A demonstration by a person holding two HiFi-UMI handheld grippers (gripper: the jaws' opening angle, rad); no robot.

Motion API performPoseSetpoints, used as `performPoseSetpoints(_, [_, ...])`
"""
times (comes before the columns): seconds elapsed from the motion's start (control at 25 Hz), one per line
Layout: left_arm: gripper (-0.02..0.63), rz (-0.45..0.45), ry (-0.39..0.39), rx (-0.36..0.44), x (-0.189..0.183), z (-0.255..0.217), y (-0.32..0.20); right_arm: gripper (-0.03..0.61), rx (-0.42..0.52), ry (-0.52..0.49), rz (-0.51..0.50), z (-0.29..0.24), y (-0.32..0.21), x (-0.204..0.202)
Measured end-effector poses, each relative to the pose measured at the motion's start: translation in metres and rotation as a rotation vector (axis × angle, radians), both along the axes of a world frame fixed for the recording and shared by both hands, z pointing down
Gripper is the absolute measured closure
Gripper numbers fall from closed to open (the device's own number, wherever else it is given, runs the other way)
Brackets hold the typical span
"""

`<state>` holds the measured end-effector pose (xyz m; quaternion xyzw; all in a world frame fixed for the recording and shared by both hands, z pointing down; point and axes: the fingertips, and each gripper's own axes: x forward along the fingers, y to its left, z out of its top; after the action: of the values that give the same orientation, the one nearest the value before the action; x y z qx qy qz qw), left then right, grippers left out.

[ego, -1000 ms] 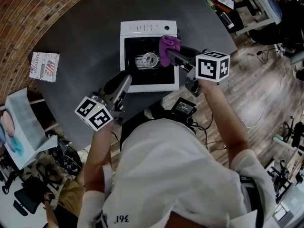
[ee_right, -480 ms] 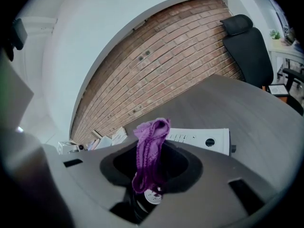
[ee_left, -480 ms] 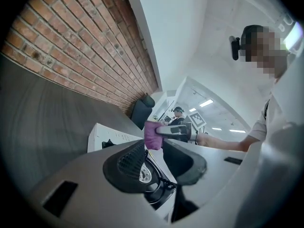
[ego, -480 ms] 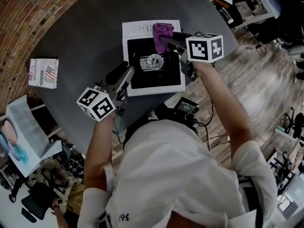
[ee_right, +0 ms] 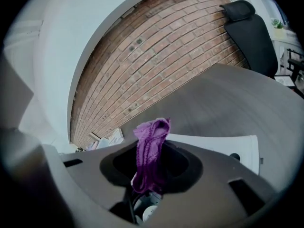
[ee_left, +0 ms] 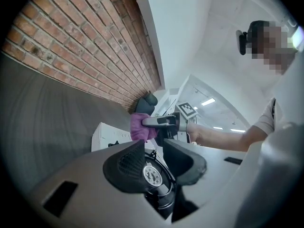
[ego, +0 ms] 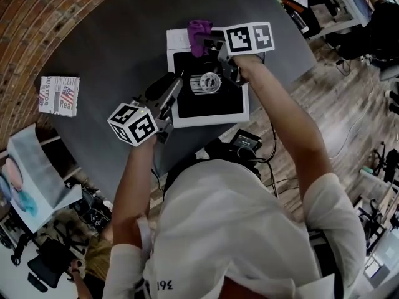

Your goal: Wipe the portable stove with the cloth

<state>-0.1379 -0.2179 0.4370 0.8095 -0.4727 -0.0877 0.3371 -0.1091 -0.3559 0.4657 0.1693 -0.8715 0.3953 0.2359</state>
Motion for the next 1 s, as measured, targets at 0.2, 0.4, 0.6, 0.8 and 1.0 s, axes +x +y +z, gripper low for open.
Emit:
performPoseSetpoints(0.2, [0.499,-0.023,-0.009,-0.021,-0.008,0.008,-0.007,0.456,-0.042,0.008,-0.022,0.01,-0.005,-0.036])
performPoseSetpoints(0.4, [0.499,-0.038,-0.009,-0.02,-0.013,0.005,-0.007,0.456,-0.101,0.014,-0.042,0.023,-0.003,-0.068])
performPoseSetpoints(0.6, [0.499,-0.052,-0.008,-0.025,-0.014,0.005,0.0,0.456,-0.164,0.023,-0.033,0.038,-0.006,-0.088])
performPoseSetpoints(0.8, [0.5,-0.049,-0.005,-0.026,-0.011,0.005,0.003,0.459,-0.15,0.091,-0.04,0.05,-0.011,-0.08])
performPoseSetpoints(1.0, [0.499,-0.035,-0.004,-0.024,-0.004,0.003,0.003,0.46,-0.154,0.102,-0.033,0.055,-0.012,-0.061])
